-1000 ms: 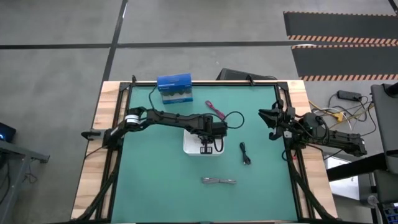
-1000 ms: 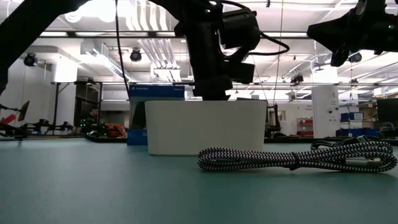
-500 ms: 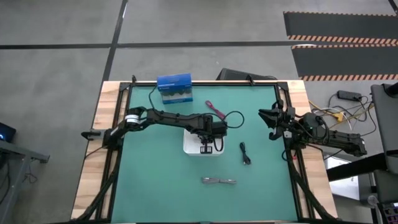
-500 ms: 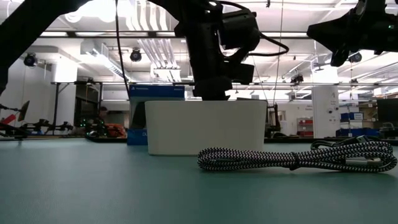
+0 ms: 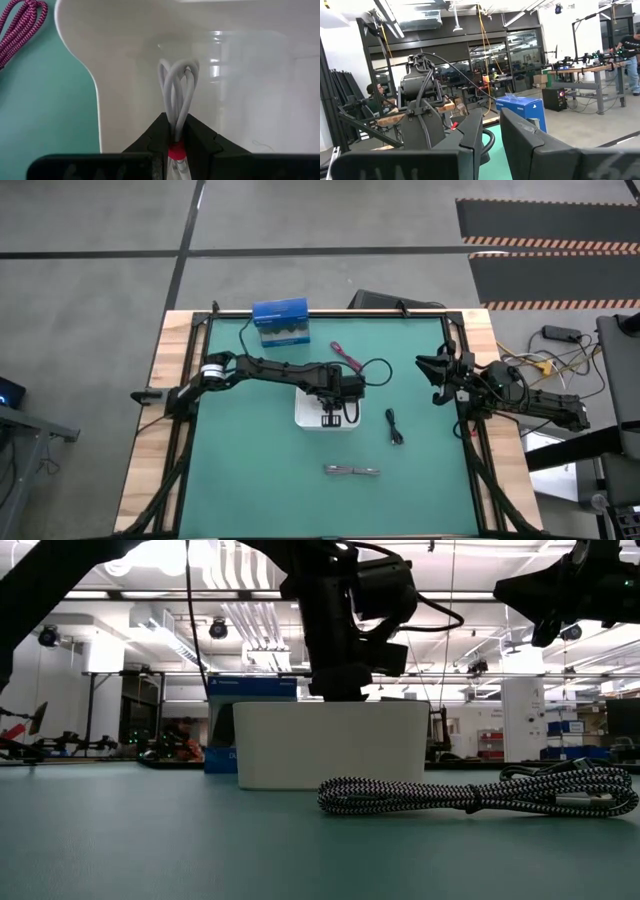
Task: Pick and place USB-C Cables
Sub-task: Put the white charger cable into the white bin, then put the black charger cable into the white bin
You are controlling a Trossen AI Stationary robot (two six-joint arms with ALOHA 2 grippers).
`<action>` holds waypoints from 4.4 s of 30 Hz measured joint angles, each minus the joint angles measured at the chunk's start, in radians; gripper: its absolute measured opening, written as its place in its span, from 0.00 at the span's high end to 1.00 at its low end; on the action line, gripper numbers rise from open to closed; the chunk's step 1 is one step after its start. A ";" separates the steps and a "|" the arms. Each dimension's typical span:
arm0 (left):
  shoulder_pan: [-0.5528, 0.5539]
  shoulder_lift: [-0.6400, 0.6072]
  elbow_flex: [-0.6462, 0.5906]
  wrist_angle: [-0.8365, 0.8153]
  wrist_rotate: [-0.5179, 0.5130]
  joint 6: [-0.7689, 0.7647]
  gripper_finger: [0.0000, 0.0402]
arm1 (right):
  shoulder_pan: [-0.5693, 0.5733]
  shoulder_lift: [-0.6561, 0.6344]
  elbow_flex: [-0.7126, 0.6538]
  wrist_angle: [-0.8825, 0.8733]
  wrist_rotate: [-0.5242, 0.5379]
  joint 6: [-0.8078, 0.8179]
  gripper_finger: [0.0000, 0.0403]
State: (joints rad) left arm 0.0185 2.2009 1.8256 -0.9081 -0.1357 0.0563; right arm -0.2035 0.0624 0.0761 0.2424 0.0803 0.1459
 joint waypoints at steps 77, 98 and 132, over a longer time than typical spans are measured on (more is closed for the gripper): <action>-0.096 -0.380 -0.246 0.313 -0.031 -0.022 0.82 | 0.000 0.027 0.000 -0.031 0.002 0.030 0.85; -0.155 -0.835 -0.921 1.088 -0.213 0.121 0.82 | 0.064 0.179 0.001 0.154 -0.120 0.289 0.85; -0.155 -1.012 -0.967 1.097 -0.302 0.239 0.82 | 0.282 0.772 0.581 -1.019 -0.040 0.973 0.85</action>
State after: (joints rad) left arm -0.1368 1.1886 0.8585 0.1885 -0.4372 0.2955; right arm 0.0788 0.8347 0.6572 -0.7770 0.0404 1.1193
